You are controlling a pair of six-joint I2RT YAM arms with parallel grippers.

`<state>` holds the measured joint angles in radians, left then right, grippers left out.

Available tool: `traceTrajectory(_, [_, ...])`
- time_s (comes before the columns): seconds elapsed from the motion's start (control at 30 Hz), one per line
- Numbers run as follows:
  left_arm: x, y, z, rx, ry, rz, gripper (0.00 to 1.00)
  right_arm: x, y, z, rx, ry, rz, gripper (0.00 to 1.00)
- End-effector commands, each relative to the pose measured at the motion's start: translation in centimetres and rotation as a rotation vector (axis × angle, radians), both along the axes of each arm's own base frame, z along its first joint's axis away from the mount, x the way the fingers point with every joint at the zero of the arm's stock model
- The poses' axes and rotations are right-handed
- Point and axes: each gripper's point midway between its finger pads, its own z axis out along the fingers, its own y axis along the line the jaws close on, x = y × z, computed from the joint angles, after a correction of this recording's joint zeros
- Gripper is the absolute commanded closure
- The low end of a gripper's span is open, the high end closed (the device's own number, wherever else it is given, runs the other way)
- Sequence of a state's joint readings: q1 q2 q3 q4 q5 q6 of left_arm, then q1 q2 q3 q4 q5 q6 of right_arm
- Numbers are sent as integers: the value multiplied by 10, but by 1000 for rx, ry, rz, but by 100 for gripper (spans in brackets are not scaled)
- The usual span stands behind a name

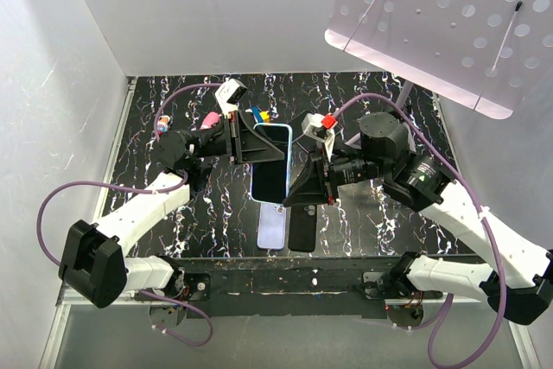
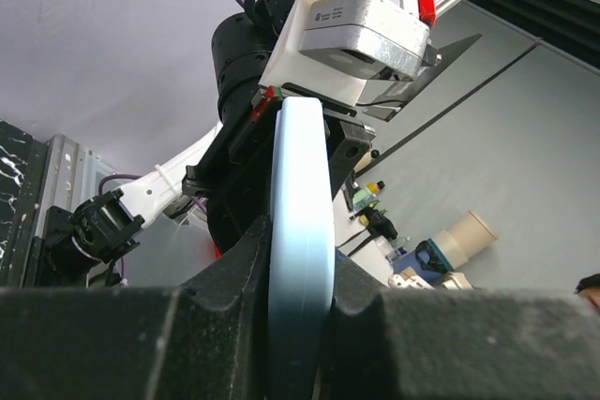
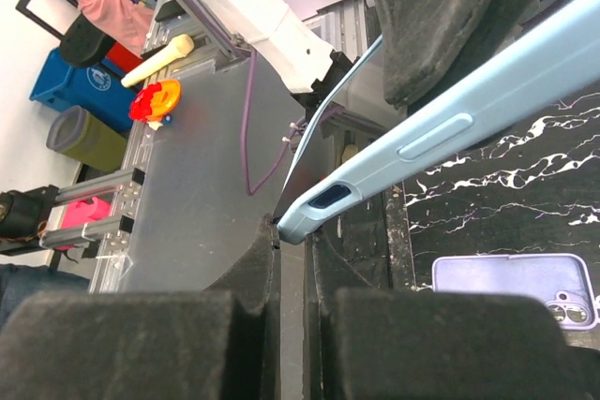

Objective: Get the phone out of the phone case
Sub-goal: Remove the phone case from the phone.

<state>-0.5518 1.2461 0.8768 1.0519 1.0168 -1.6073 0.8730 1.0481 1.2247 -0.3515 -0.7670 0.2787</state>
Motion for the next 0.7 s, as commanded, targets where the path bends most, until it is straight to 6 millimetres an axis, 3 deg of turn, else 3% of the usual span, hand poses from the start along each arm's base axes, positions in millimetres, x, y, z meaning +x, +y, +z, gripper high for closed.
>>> traceTrajectory(0.0, [-5,-5,20,-48,145,-45,100,46,16,31,74,-296,-141,99])
traceTrajectory(0.43, [-7,-10,21,-68,181,-57,100,53,24,45,87,-365,-190,99])
traceTrajectory(0.67, [-7,-11,22,-82,202,-50,100,74,21,47,73,-374,-332,99])
